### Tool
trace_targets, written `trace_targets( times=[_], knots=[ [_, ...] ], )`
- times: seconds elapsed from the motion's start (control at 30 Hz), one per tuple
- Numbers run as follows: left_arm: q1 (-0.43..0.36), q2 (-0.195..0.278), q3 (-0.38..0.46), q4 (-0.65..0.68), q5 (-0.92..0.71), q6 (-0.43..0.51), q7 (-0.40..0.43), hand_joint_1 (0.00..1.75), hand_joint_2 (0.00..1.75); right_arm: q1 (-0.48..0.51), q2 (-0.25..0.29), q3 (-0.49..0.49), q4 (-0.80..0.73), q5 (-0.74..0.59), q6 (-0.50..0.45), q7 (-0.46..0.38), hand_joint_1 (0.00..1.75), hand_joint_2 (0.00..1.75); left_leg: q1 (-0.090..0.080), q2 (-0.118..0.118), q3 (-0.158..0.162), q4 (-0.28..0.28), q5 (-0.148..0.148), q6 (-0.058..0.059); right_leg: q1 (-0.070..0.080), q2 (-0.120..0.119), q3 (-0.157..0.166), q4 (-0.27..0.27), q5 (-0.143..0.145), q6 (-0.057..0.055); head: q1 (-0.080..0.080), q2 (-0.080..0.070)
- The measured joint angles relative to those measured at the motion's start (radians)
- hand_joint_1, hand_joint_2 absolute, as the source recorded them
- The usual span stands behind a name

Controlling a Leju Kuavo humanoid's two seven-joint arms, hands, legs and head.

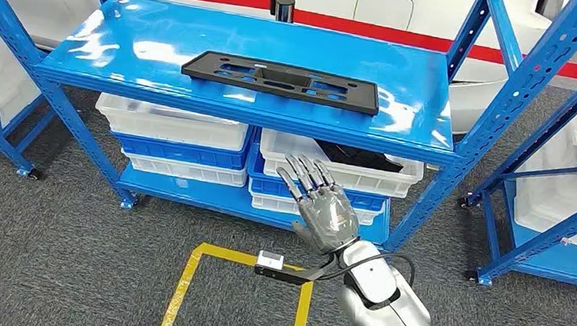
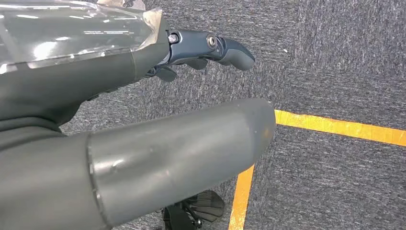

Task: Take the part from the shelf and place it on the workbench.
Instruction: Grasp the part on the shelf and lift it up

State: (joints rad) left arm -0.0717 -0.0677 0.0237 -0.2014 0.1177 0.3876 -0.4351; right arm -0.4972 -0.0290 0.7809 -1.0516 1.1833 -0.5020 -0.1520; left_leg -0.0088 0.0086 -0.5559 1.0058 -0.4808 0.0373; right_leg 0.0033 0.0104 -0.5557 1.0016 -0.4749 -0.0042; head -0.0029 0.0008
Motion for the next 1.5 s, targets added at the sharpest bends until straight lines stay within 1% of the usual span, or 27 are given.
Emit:
trace_targets(
  times=[0.63, 0.73, 0.87, 0.97, 1.03, 1.07, 1.1, 1.13, 1.17, 1.2, 1.23, 1.27, 1.3, 1.33, 1.37, 1.4, 1.43, 1.47, 1.5],
  knots=[
    [0.0, -0.003, 0.0, 0.0, -0.005, -0.006, 0.009, 0.0, 0.0, -0.001, 0.003, -0.023, 0.051, 0.009, 0.002, 0.008, 0.0, 1.75, 0.0, 0.0, 0.0, 0.0, 0.0, 0.0, 0.0, 0.0, 0.0, 0.0, 0.0, 0.0, 0.0, 0.0],
    [0.0, -0.003, 0.0, 0.0, -0.007, -0.019, 0.014, 0.0, 0.0, 0.0, 0.003, -0.031, 0.049, 0.011, 0.002, 0.008, 0.0, 1.75, -0.001, 0.0, -0.001, 0.002, -0.001, 0.001, -0.003, 0.0, 0.0, -0.001, 0.0, 0.001, 0.0, 0.0],
    [0.001, -0.003, 0.0, 0.001, -0.011, -0.032, 0.015, 0.0, 0.0, 0.006, 0.004, -0.05, 0.025, 0.012, 0.002, 0.008, 0.0, 1.75, -0.002, -0.001, -0.002, 0.006, -0.003, 0.004, -0.005, 0.0, 0.0, -0.001, 0.001, 0.002, 0.0, 0.0],
    [0.001, -0.002, 0.0, 0.002, -0.012, -0.029, 0.019, 0.0, 0.0, 0.008, 0.002, -0.067, 0.003, 0.015, 0.002, 0.008, 0.0, 1.75, -0.003, -0.001, -0.004, 0.007, -0.003, 0.008, -0.006, 0.0, 0.0, -0.004, 0.003, 0.006, 0.0, 0.0],
    [0.001, -0.003, 0.0, 0.003, -0.011, -0.023, 0.021, 0.0, 0.0, 0.008, 0.002, -0.077, -0.012, 0.02, 0.003, 0.008, 0.0, 1.75, 0.002, 0.001, 0.003, -0.008, 0.004, 0.015, -0.003, 0.0, -0.002, -0.003, 0.002, 0.011, 0.0, 0.0],
    [0.0, -0.004, 0.0, 0.003, -0.011, -0.021, 0.021, 0.0, 0.0, 0.008, 0.001, -0.081, -0.018, 0.025, 0.003, 0.008, 0.0, 1.75, 0.005, 0.003, 0.009, -0.018, 0.008, 0.02, -0.002, -0.001, -0.011, 0.013, -0.005, 0.012, 0.001, 0.0],
    [0.0, -0.005, 0.0, 0.003, -0.01, -0.019, 0.021, 0.0, 0.0, 0.007, 0.0, -0.085, -0.023, 0.028, 0.004, 0.008, 0.0, 1.75, 0.01, 0.005, 0.014, -0.027, 0.013, 0.024, -0.002, -0.002, -0.031, 0.051, -0.022, 0.011, 0.003, 0.0],
    [0.001, -0.006, 0.0, 0.003, -0.01, -0.019, 0.021, 0.0, 0.0, 0.007, -0.001, -0.088, -0.025, 0.032, 0.007, 0.008, 0.0, 1.75, 0.011, 0.006, 0.017, -0.032, 0.014, 0.025, -0.005, -0.003, -0.062, 0.11, -0.044, 0.01, 0.004, 0.0],
    [0.001, -0.006, 0.0, 0.003, -0.009, -0.018, 0.021, 0.0, 0.0, 0.009, -0.003, -0.09, -0.026, 0.035, 0.009, 0.008, 0.0, 1.75, 0.012, 0.006, 0.017, -0.033, 0.013, 0.026, -0.009, -0.003, -0.1, 0.18, -0.068, 0.01, 0.005, 0.0],
    [0.001, -0.007, 0.001, 0.003, -0.008, -0.018, 0.021, 0.0, 0.0, 0.011, -0.005, -0.092, -0.027, 0.038, 0.012, 0.008, 0.0, 1.75, 0.013, 0.006, 0.018, -0.032, 0.012, 0.025, -0.013, -0.003, -0.136, 0.243, -0.086, 0.013, 0.006, 0.0],
    [0.002, -0.008, 0.001, 0.004, -0.007, -0.018, 0.02, 0.0, 0.0, 0.014, -0.007, -0.094, -0.027, 0.039, 0.013, 0.008, 0.0, 1.75, 0.014, 0.006, 0.019, -0.032, 0.01, 0.023, -0.018, -0.003, -0.158, 0.277, -0.089, 0.02, 0.006, 0.0],
    [0.002, -0.008, 0.001, 0.004, -0.006, -0.018, 0.02, 0.0, 0.0, 0.016, -0.008, -0.096, -0.027, 0.04, 0.014, 0.008, 0.0, 1.75, 0.017, 0.006, 0.021, -0.031, 0.007, 0.019, -0.023, -0.004, -0.161, 0.272, -0.076, 0.03, 0.007, 0.0],
    [0.003, -0.008, 0.001, 0.004, -0.005, -0.018, 0.019, 0.0, 0.0, 0.016, -0.009, -0.098, -0.028, 0.041, 0.015, 0.008, 0.0, 1.75, 0.021, 0.005, 0.025, -0.029, 0.003, 0.013, -0.028, -0.005, -0.143, 0.224, -0.049, 0.043, 0.007, 0.0],
    [0.003, -0.008, 0.001, 0.004, -0.004, -0.018, 0.018, 0.0, 0.0, 0.016, -0.01, -0.1, -0.029, 0.042, 0.016, 0.008, 0.0, 1.75, 0.024, 0.005, 0.029, -0.026, -0.004, 0.005, -0.034, -0.009, -0.11, 0.15, -0.016, 0.057, 0.007, 0.0],
    [0.003, -0.008, 0.002, 0.004, -0.004, -0.017, 0.018, 0.0, 0.0, 0.015, -0.01, -0.101, -0.03, 0.043, 0.016, 0.008, 0.0, 1.75, 0.026, 0.005, 0.031, -0.021, -0.011, -0.005, -0.035, -0.011, -0.077, 0.084, 0.008, 0.065, 0.009, 0.0],
    [0.002, -0.007, 0.002, 0.004, -0.004, -0.016, 0.017, 0.0, 0.0, 0.014, -0.01, -0.102, -0.031, 0.044, 0.017, 0.008, 0.0, 1.75, 0.026, 0.005, 0.032, -0.017, -0.018, -0.014, -0.036, -0.012, -0.052, 0.036, 0.022, 0.064, 0.01, 0.0],
    [0.002, -0.007, 0.002, 0.004, -0.004, -0.016, 0.017, 0.0, 0.0, 0.014, -0.01, -0.103, -0.031, 0.044, 0.018, 0.007, 0.0, 1.75, 0.025, 0.005, 0.032, -0.014, -0.023, -0.021, -0.034, -0.011, -0.041, 0.014, 0.025, 0.057, 0.01, 0.0],
    [0.002, -0.006, 0.002, 0.004, -0.004, -0.015, 0.017, 0.0, 0.0, 0.014, -0.01, -0.104, -0.032, 0.044, 0.018, 0.007, 0.0, 1.75, 0.024, 0.005, 0.032, -0.013, -0.026, -0.025, -0.03, -0.007, -0.039, 0.015, 0.021, 0.046, 0.009, 0.0],
    [0.002, -0.007, 0.002, 0.004, -0.004, -0.014, 0.016, 0.0, 0.0, 0.014, -0.01, -0.105, -0.033, 0.045, 0.018, 0.006, 0.0, 1.75, 0.026, 0.005, 0.033, -0.013, -0.028, -0.027, -0.031, -0.004, -0.039, 0.014, 0.019, 0.036, 0.007, 0.0]
  ],
)
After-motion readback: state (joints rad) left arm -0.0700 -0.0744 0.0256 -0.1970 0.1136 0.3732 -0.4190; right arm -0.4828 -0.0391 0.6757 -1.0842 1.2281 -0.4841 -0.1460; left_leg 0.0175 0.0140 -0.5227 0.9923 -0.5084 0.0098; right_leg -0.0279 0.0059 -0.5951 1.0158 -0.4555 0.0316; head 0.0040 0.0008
